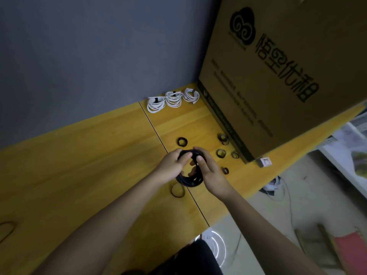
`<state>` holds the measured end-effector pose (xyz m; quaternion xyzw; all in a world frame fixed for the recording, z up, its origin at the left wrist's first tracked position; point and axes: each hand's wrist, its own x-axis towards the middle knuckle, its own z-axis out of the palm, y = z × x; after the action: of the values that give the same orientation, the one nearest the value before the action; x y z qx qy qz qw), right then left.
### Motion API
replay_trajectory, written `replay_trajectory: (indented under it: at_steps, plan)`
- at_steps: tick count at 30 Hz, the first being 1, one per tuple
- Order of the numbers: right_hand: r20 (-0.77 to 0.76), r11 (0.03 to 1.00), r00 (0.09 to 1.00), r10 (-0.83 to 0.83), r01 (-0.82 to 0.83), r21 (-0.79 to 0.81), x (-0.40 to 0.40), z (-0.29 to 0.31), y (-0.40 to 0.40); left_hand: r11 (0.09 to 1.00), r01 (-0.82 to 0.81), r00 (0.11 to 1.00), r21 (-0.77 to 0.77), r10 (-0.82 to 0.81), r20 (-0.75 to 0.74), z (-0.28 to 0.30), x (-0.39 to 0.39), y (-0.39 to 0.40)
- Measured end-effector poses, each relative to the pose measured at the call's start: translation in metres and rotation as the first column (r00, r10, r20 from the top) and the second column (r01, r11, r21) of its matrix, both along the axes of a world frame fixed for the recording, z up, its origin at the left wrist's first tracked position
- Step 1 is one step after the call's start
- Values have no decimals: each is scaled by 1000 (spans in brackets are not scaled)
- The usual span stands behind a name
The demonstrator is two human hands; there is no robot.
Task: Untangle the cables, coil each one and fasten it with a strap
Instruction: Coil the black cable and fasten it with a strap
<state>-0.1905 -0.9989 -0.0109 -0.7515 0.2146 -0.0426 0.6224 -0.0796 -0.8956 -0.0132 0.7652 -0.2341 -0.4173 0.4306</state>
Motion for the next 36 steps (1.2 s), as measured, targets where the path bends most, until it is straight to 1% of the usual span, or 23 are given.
replay_trajectory:
  at_steps: [3,5,8,9,10,11,13,15,17,20,22,24,25,26,27,29,30,32,34,36]
  plan:
    - [-6,999,999,40,-40,12,9,-15,-28,997,16,999,72,-19,43,-13,6,-20]
    - [-37,997,996,78,-77,27,14,-25,-45,993,20,999,113,-25,38,-21,8,-29]
    - [-60,985,985,159,-154,78,18,-38,-69,990,-27,999,135,25,20,-31,4,-42]
    - [-80,983,983,163,-155,96,18,-43,-78,988,-55,998,144,52,29,-34,3,-46]
    - [-123,989,983,133,-123,86,17,-49,-90,986,-82,996,149,77,40,-36,0,-49]
    - [-171,997,982,76,-71,37,15,-56,-103,982,-109,994,154,103,47,-40,-2,-52]
    - [-274,987,961,-36,-8,-158,6,-75,-131,970,-186,982,158,180,49,-50,-8,-54]
    - [-358,929,928,-102,-40,-368,-2,-94,-158,945,-284,959,163,279,57,-59,-15,-54]
    - [-405,844,908,-104,-135,-520,-6,-115,-177,911,-357,934,204,351,67,-64,-20,-55]
    - [-485,752,874,-15,-310,-582,2,-136,-184,884,-417,909,210,405,97,-65,-23,-54]
    - [-558,650,829,31,-441,-620,11,-145,-180,868,-449,893,212,438,101,-65,-23,-53]
    - [-610,539,791,40,-531,-653,17,-148,-178,853,-471,882,225,464,87,-66,-26,-50]
    - [-611,516,790,60,-548,-658,20,-149,-177,847,-480,876,229,474,82,-66,-26,-49]
    - [-587,524,804,90,-540,-659,23,-147,-177,844,-485,873,228,481,77,-66,-27,-47]
    - [-537,565,834,129,-506,-651,26,-145,-175,842,-486,872,234,483,76,-66,-27,-46]
    - [-368,708,913,176,-377,-597,31,-130,-164,844,-471,881,256,464,91,-65,-25,-42]
    - [-271,793,948,165,-291,-536,35,-119,-155,850,-455,890,264,442,113,-64,-23,-39]
    - [-115,932,986,120,-152,-330,41,-90,-131,868,-423,904,261,383,191,-58,-19,-32]
    - [-53,987,994,92,-98,-129,47,-62,-108,885,-388,905,256,314,285,-52,-13,-25]
    - [-36,996,996,85,-85,5,51,-44,-90,899,-362,893,247,259,367,-44,-7,-18]
